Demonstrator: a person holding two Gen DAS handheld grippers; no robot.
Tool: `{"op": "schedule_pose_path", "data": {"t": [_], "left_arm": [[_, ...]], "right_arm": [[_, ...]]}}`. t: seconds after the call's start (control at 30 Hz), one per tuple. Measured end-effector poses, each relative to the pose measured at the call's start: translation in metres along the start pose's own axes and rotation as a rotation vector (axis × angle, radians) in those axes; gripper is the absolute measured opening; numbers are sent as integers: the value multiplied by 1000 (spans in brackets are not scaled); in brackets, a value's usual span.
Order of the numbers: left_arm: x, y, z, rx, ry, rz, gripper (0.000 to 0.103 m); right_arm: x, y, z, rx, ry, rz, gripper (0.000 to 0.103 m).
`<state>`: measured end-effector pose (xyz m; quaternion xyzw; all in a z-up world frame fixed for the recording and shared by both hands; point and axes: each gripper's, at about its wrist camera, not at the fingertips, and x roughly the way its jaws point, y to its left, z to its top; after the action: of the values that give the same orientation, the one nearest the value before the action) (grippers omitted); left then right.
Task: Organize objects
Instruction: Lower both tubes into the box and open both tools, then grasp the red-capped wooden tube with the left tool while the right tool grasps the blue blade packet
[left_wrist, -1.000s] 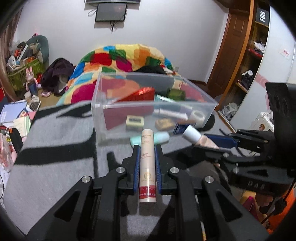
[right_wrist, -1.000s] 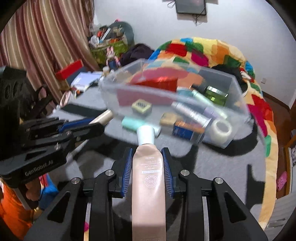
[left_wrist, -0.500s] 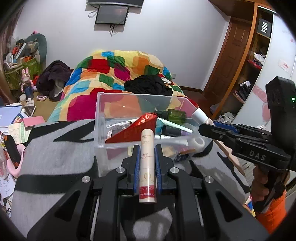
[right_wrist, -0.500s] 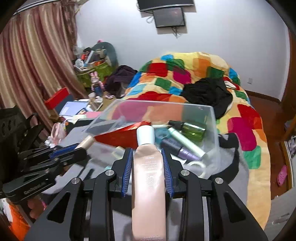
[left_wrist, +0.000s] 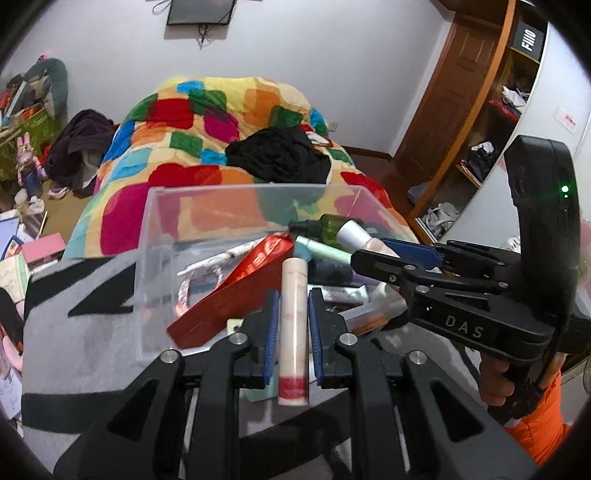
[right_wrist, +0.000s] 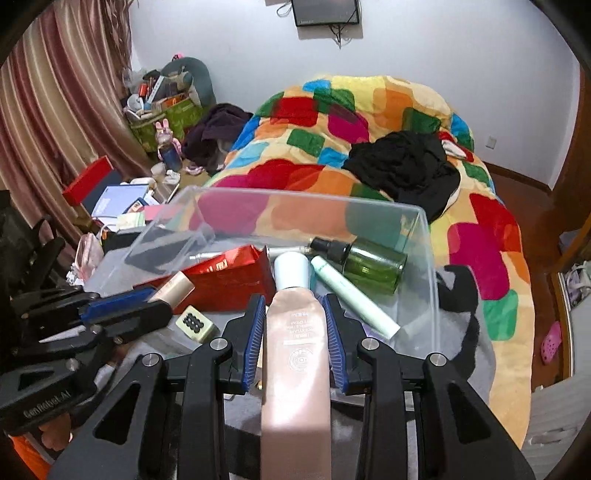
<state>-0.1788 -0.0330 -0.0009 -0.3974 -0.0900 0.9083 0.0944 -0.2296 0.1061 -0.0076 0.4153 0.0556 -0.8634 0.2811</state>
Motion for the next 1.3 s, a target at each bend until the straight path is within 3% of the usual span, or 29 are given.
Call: {"op": "schedule_pose_path", "data": {"t": [0.27, 0.5, 0.67, 0.73, 0.8, 1.0, 1.07, 1.13, 1.3], "left_arm": [[-13, -6, 5, 34, -42, 28, 15], [-25, -1, -12, 24, -40, 23, 16], [-28, 5, -38, 22, -7, 50, 45], [-26, 8, -49, 22, 9, 70, 69], [-23, 13, -60, 9, 32, 83, 79], [-5, 19, -81, 15, 121, 104, 82], [2, 18, -82, 22, 148, 102, 84], [9, 17, -80, 30, 171, 114, 92], [25, 12, -72, 57, 223, 139, 93]], "right_arm": [[-28, -1, -1, -14, -61, 5, 29], [-57, 3, -14, -33, -124, 27, 30], [-74, 7, -34, -63, -148, 39, 42], [-74, 9, -44, -68, -142, 28, 46], [-68, 11, -53, -74, -126, 13, 49], [-33, 5, -69, -41, -44, -34, 57], [-21, 1, -71, -15, -18, -40, 58], [-13, 0, -72, 5, 1, -45, 61], [8, -1, -70, 60, 42, -54, 67]]}}
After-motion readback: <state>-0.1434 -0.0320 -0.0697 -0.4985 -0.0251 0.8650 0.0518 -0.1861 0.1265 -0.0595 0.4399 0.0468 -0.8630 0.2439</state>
